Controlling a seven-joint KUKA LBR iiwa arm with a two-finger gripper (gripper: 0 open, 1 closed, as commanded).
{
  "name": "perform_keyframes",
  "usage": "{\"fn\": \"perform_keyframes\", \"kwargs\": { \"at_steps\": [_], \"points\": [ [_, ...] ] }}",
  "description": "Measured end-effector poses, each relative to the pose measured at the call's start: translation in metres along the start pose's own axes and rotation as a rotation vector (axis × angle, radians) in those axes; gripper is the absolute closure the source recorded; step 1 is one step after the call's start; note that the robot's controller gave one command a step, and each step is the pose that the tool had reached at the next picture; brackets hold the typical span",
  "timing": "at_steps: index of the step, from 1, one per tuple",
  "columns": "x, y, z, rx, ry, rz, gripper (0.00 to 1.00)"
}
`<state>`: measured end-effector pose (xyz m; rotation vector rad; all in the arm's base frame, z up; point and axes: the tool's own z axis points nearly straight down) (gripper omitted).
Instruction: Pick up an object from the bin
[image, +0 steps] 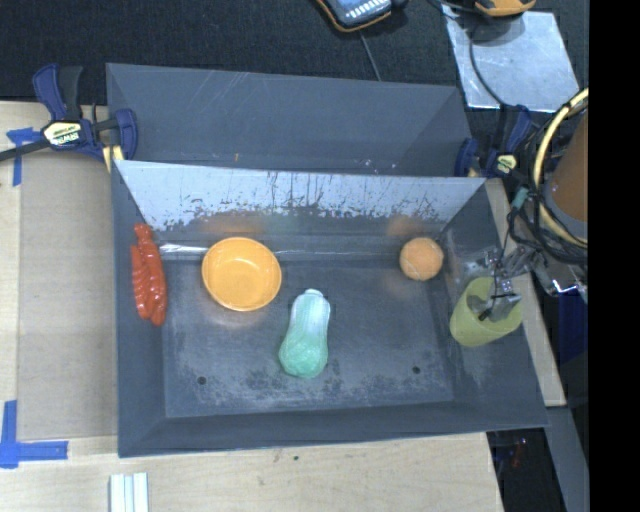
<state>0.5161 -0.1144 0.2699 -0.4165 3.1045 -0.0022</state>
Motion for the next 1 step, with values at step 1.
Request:
{"fn": "perform_keyframes", "kwargs": {
  "at_steps": [1],
  "points": [
    [-0.0165,0.02,-0.0443,-0.002,0.003,0.059,1.0]
  ]
}}
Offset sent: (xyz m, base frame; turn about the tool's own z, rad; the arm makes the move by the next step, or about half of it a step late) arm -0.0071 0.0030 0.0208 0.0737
